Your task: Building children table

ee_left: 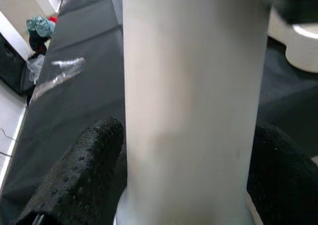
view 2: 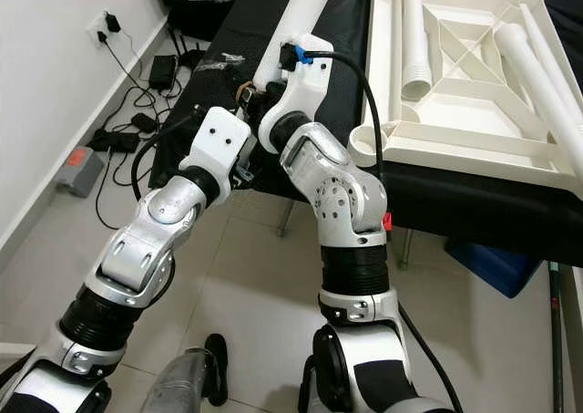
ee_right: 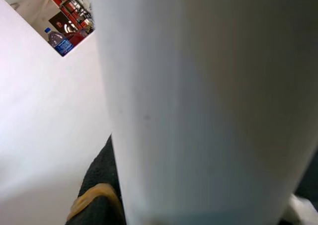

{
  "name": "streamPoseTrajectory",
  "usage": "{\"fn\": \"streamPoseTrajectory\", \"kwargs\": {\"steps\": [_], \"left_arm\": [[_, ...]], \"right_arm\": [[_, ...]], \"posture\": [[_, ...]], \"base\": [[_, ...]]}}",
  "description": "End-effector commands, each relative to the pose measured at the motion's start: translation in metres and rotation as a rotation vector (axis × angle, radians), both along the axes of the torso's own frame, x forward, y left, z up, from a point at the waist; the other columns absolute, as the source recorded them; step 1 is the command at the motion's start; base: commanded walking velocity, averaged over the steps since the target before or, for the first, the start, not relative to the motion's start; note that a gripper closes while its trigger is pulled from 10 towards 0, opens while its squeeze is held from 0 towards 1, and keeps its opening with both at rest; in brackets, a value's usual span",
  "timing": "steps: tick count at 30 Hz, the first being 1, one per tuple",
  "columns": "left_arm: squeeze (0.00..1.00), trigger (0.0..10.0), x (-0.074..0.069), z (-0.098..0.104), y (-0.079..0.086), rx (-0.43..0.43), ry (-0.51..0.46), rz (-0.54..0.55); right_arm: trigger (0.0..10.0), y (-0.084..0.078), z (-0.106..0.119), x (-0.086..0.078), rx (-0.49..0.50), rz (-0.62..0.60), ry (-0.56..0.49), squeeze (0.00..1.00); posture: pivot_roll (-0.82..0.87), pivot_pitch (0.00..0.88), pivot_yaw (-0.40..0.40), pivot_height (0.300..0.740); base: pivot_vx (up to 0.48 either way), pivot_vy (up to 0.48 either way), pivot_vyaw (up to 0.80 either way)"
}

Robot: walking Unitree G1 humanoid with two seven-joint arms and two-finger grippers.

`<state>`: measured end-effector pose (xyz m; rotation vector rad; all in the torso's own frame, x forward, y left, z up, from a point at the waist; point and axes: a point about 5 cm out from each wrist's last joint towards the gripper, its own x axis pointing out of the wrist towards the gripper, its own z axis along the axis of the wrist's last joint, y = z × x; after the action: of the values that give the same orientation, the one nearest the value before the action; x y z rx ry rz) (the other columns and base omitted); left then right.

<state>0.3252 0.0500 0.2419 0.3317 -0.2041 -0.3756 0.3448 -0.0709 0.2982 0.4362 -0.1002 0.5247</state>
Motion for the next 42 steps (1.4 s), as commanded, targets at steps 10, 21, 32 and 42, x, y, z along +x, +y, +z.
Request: {"fn": "streamPoseTrajectory", "kwargs": {"steps": [10, 21, 32, 42], "left_arm": [[0.00, 10.0, -0.002, -0.022, 0.000, 0.036, 0.089, 0.030], [0.00, 0.0, 0.000, -0.026, 0.004, 0.026, 0.086, 0.056], [0.00, 4.6, 0.003, -0.027, 0.008, 0.005, 0.101, 0.094], [0.00, 10.0, -0.001, -0.018, 0.010, 0.007, 0.066, 0.063]], "right_arm": [[10.0, 0.002, 0.007, -0.002, 0.010, 0.009, -0.024, 0.00], [10.0, 0.005, 0.008, -0.004, 0.011, 0.022, -0.023, 0.00], [10.0, -0.002, 0.007, 0.000, 0.012, -0.024, -0.010, 0.00], [10.0, -0.007, 0.008, 0.004, 0.065, -0.034, -0.014, 0.00]], "posture": [[0.14, 0.249, -0.017, 0.740], [0.13, 0.255, -0.018, 0.740], [0.13, 0.264, -0.018, 0.740], [0.13, 0.267, -0.018, 0.740]], "base": [[0.000, 0.000, 0.00], [0.000, 0.000, 0.00], [0.000, 0.000, 0.00], [0.000, 0.000, 0.00]]}}
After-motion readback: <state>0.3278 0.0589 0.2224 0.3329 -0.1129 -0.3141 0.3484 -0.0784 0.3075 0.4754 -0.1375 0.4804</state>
